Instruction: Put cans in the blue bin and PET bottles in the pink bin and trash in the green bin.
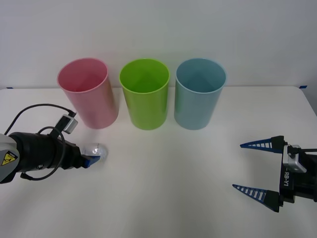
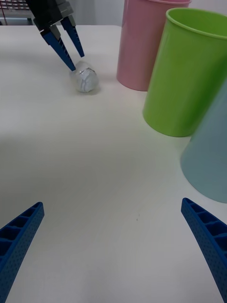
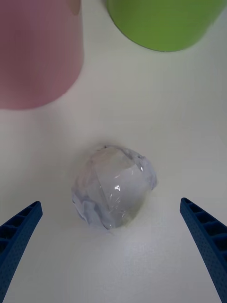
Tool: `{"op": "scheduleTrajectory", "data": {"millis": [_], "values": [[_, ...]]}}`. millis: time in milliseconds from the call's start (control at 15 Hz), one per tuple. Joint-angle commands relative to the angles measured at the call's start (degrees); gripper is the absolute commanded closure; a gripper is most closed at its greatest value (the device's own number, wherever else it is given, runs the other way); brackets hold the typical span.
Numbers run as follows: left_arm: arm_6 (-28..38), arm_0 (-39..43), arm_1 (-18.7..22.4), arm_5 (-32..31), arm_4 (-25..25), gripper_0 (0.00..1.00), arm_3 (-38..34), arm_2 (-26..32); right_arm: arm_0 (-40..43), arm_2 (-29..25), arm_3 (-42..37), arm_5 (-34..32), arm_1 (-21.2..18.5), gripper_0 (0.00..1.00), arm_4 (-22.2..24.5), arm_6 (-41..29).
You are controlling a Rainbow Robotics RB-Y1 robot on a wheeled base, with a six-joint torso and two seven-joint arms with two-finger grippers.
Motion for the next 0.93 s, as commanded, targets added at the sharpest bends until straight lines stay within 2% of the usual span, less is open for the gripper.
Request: {"op": "scheduleTrajectory", "data": {"millis": [67,600,933], "values": [[0.0,-1.11,-0.01,0.06,-0.64,0.0,1.58,-1.23,0.0,0.0,0.0,0.0,0.0,0.0,0.0,0.0],[0.09,-8.58,-2.65,0.06,-0.73,0.0,8.96,-7.74,0.0,0.0,0.0,0.0,0.0,0.0,0.0,0.0],[0.0,-11.31,-4.41,0.06,-1.17,0.0,12.21,-9.58,0.0,0.0,0.0,0.0,0.0,0.0,0.0,0.0]]}}
